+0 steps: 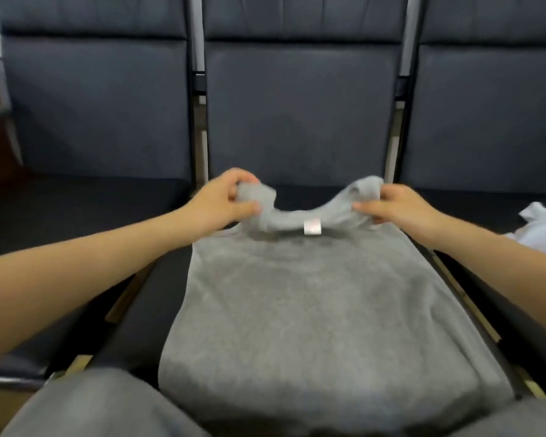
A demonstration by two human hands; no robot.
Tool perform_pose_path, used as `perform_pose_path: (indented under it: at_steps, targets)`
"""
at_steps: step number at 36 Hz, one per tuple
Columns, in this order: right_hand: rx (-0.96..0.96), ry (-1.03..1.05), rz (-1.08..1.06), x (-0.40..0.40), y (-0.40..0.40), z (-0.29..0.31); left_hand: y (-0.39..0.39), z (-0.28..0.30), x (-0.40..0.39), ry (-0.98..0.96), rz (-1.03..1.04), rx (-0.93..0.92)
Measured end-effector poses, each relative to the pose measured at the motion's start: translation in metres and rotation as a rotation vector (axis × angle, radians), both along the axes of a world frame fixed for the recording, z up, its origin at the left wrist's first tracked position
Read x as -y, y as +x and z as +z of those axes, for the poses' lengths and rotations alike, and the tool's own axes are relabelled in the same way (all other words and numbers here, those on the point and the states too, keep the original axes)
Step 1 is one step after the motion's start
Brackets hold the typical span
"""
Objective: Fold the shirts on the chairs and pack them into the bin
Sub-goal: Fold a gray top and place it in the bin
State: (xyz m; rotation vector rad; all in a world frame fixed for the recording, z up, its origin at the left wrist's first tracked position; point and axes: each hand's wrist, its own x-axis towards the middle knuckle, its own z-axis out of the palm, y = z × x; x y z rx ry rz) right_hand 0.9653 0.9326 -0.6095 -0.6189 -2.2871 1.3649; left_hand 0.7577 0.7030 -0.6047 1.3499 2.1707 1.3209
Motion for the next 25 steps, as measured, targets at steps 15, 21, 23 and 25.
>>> perform_pose_path:
  at_steps: [15, 21, 23, 25]
  targets:
    - [0.294, 0.363, 0.039, 0.016, 0.027, -0.022, 0.033, -0.021, 0.027, -0.456, -0.171, -0.037]
    - [0.367, 0.208, -0.163, -0.001, -0.025, -0.037, 0.004, -0.039, -0.014, -0.427, 0.144, -0.086]
    - [0.472, 0.222, -0.188, -0.005, -0.037, -0.043, -0.004, -0.046, -0.022, -0.497, 0.198, -0.126]
    - [0.560, 0.306, -0.164, -0.010, -0.043, -0.049, -0.015, -0.054, -0.029, -0.590, 0.203, -0.190]
